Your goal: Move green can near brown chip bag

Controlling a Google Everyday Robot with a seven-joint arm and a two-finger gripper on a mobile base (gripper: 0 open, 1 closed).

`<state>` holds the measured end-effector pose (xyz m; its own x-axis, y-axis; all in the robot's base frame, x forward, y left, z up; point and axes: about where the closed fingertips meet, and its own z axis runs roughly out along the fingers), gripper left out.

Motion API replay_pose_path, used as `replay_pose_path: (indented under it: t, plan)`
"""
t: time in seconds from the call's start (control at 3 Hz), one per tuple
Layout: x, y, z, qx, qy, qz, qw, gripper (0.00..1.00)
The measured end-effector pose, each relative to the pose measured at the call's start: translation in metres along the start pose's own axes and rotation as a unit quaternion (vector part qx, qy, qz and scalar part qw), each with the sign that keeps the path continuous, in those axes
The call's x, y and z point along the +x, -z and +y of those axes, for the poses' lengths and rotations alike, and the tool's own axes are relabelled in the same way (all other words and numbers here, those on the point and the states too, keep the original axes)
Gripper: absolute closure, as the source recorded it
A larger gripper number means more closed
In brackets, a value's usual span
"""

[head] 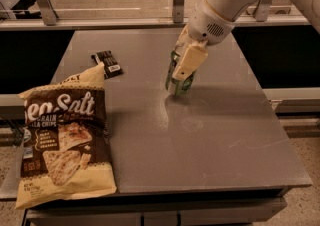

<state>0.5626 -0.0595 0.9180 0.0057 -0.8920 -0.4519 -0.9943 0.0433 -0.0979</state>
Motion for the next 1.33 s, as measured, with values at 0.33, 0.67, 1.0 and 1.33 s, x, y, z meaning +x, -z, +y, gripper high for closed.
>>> replay_pose_path:
  t: [0.33,0.67,1.0,1.33]
  plan:
    - [0.000,0.000,0.000,0.000,0.000,0.000,1.0000,1.00]
    - [-0.021,-0.006,0.015,-0.013,0.042,-0.001,0.9990,1.00]
    - [-0.063,-0.018,0.047,-0.039,0.119,-0.005,0.9922,1.00]
    - [-0.098,-0.038,0.083,-0.069,0.191,0.018,0.9789,1.00]
